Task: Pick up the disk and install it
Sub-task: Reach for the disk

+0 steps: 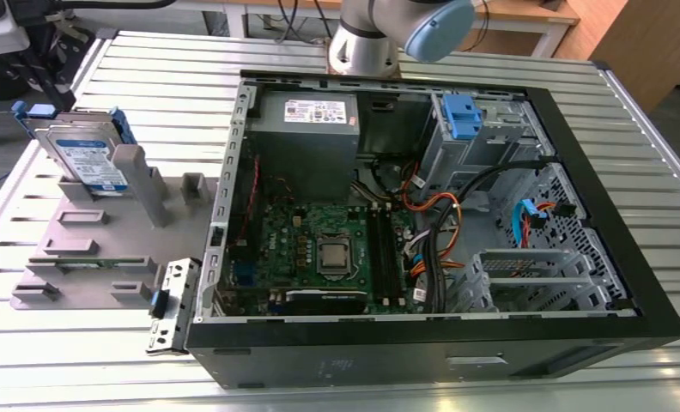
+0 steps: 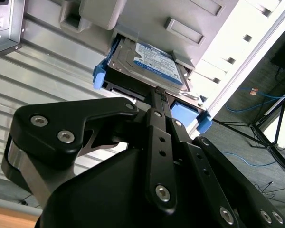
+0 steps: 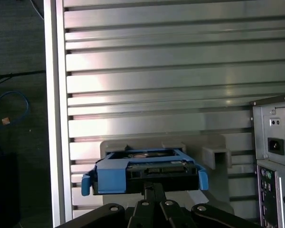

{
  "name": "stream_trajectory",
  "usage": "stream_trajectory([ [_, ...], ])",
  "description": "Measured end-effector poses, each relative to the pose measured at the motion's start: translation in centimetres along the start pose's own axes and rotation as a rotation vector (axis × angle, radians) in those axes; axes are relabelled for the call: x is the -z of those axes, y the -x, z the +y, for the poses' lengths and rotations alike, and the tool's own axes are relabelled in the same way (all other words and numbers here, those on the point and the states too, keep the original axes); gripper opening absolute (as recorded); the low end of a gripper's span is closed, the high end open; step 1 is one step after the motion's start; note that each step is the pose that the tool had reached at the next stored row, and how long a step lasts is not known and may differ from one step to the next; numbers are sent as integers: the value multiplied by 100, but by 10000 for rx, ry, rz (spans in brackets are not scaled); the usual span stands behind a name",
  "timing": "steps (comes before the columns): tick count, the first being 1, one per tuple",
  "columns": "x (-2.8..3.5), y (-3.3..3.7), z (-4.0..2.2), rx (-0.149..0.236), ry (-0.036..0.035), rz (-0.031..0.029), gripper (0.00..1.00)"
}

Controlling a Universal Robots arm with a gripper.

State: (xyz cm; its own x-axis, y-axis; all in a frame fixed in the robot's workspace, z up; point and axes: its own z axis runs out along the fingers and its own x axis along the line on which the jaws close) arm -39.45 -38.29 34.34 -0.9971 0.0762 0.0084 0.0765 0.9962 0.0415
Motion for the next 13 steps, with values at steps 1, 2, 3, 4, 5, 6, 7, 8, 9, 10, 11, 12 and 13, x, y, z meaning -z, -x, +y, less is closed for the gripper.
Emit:
stream_trajectory([
  [1,-6,-5,-1,0,-1,0,11],
  [2,-10,-9,-1,0,0,0,11],
  [3,-14,-14,-2,0,0,0,11],
  [4,-16,-17,-2,0,0,-1,11],
  [5,-17,-22,-2,0,0,-1,11],
  [6,-20,-29,-3,-1,-1,0,11],
  [7,-23,-34,-3,0,0,-1,11],
  [8,-28,-39,-4,0,1,-2,11],
  [9,-34,-43,-5,0,1,-3,11],
  [10,-38,-46,-5,1,1,-2,11],
  [11,-39,-48,-6,1,0,0,11],
  [12,-40,-49,-6,1,-1,2,11],
  [13,-42,-50,-6,0,-1,1,11],
])
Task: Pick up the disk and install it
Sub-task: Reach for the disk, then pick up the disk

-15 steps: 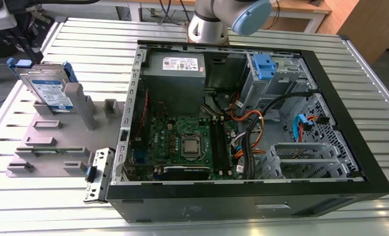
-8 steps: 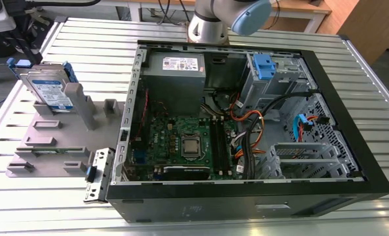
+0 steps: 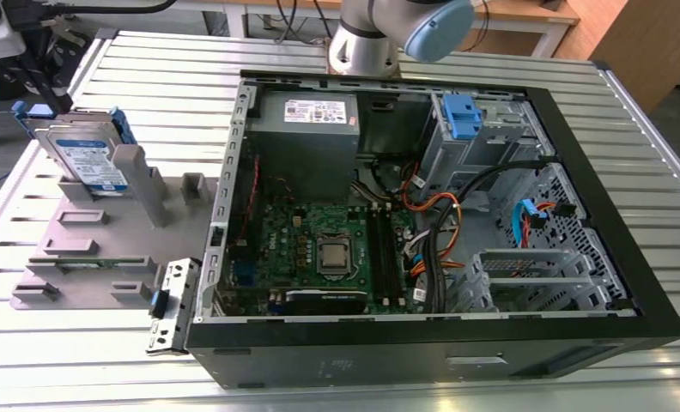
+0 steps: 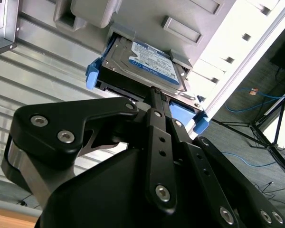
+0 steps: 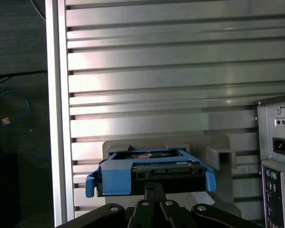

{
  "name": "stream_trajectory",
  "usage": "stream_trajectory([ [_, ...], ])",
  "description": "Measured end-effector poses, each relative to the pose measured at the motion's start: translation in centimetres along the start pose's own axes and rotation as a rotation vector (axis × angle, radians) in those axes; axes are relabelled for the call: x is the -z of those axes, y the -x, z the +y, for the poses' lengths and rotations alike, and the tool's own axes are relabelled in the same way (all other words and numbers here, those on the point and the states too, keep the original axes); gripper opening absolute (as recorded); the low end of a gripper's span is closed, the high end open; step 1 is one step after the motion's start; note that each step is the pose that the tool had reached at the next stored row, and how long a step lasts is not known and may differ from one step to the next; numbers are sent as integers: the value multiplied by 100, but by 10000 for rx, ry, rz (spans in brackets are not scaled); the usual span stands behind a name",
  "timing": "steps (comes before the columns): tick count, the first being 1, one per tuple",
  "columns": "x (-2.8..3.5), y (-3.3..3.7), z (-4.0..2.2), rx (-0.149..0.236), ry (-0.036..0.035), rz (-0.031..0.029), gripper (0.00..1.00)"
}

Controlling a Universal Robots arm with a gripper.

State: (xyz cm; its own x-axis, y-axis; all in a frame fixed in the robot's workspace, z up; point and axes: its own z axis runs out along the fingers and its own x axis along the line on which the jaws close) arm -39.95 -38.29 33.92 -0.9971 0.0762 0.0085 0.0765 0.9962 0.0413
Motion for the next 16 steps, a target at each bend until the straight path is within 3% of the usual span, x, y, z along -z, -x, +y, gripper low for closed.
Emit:
stream_trajectory([
  [16,-26,0,-1,0,2,-1,11],
])
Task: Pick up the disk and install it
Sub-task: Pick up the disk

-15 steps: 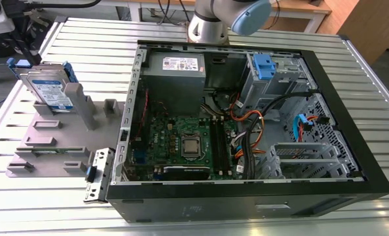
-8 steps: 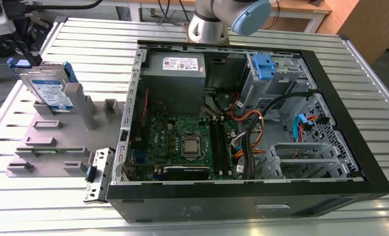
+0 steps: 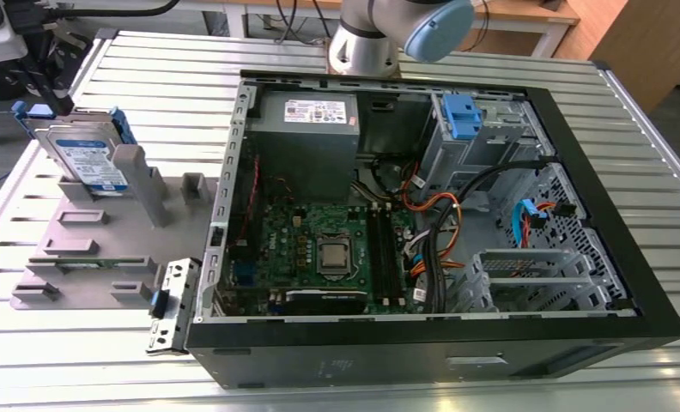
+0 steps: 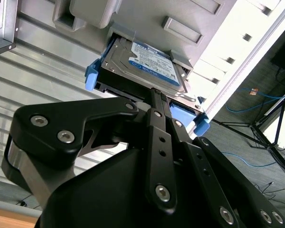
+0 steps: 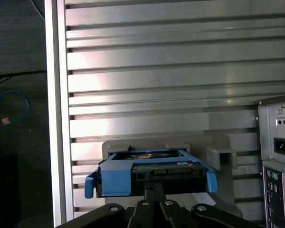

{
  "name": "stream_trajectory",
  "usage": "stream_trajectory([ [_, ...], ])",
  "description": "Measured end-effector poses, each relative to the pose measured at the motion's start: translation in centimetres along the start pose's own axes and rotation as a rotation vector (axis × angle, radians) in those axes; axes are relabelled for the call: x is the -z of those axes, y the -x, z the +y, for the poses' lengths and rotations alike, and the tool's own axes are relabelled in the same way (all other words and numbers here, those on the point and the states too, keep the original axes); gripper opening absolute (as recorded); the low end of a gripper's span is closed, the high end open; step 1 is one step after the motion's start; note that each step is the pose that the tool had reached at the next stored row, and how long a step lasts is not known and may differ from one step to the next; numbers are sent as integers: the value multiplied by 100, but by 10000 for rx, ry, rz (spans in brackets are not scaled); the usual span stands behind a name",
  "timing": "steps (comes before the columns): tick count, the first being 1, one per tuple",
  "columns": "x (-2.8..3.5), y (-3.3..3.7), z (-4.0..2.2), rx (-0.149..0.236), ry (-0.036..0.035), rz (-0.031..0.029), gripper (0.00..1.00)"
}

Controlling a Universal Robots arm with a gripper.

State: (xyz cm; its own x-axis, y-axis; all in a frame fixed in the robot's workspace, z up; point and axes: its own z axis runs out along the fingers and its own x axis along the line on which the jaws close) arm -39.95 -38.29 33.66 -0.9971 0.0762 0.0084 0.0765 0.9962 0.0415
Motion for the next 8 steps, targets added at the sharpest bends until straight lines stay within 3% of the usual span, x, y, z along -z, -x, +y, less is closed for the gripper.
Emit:
stream_trajectory([
  [4,0,0,0,53,-1,1,11],
  [8,-1,-1,0,502,-4,19,11],
])
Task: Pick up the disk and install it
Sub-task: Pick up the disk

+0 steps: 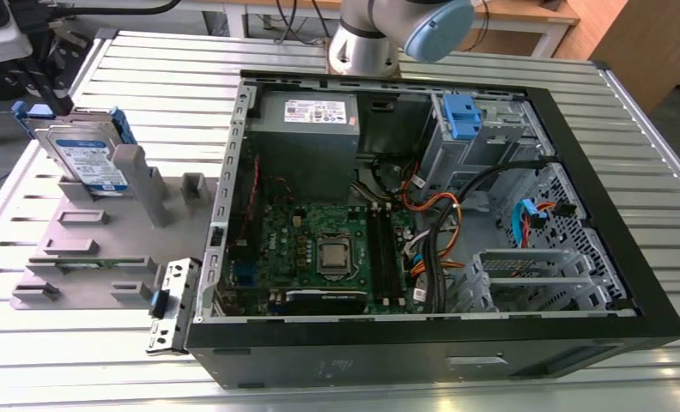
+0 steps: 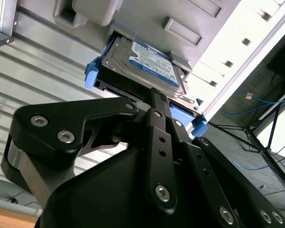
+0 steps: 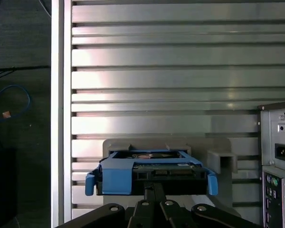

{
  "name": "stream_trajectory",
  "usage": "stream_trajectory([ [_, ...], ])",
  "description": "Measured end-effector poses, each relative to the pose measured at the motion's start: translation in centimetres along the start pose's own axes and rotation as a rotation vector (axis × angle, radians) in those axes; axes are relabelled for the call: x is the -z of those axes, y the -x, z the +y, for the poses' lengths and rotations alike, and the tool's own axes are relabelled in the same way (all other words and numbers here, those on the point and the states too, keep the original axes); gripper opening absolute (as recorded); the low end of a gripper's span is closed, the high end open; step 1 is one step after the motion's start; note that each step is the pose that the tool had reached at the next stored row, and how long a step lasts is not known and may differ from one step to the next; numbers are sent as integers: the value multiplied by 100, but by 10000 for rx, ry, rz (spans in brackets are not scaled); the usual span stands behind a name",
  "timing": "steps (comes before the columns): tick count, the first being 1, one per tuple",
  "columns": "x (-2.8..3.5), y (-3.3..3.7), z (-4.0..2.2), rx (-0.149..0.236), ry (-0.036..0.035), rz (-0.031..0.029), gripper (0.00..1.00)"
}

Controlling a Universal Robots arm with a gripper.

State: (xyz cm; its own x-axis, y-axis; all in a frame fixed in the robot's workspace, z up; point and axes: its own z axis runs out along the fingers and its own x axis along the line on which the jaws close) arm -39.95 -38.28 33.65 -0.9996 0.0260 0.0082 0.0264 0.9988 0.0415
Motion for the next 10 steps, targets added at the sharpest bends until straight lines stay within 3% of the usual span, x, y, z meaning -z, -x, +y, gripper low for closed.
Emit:
stream_trajectory([
  [10,1,1,0,1426,-12,60,11],
])
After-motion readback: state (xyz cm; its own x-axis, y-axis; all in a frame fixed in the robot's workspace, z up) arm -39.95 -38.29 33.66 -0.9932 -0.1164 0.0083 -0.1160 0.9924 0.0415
